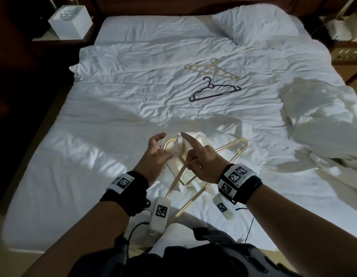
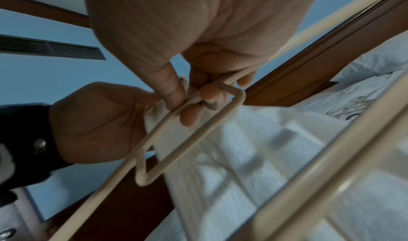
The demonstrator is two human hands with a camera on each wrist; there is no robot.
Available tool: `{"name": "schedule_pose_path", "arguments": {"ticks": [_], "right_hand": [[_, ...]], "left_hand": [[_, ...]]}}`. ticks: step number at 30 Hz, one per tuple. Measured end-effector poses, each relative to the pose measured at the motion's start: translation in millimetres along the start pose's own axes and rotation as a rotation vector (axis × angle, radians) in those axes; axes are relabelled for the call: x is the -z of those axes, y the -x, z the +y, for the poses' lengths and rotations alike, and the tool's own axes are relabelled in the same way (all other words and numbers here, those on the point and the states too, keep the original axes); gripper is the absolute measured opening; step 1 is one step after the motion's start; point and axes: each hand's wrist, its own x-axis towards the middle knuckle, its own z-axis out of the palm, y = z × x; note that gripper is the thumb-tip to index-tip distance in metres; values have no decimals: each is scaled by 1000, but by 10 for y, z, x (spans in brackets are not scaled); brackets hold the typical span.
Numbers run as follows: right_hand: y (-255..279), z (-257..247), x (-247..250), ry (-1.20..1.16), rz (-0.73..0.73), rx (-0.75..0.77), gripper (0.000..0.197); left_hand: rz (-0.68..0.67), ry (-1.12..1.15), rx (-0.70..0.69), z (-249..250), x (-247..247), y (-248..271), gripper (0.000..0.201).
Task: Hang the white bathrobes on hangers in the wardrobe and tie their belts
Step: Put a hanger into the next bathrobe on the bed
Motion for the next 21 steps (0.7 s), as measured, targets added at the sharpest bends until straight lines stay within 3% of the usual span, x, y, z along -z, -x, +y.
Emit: {"name": "schedule_pose_path", "arguments": {"ticks": [3,6,8,11,14,17,21], "right_hand": [[-21,1,-37,16,-19,72,82],[-40,13,-32,28,-19,139,87],[-52,22,-3,29,-29,185,87],[-84,17,73,22,-47,210,89],[-93,48,162,-47,-62,151,88],[-73,117,255,-114,-140,66,84],[-35,174,327,-36,-288,5,83]], "left_hand": [[-3,346,135,14,-20,8,54],[-117,421,139,-23,77,57,55],[-186,239,98,-49,92,94,56],[-255,-231,25,-88,0,165,59],[-284,-598,40,-155,-99,289,43],[-213,-697,14,-274,-227,455,34],[-99,-808,-12,-298,-298,587,28]]}}
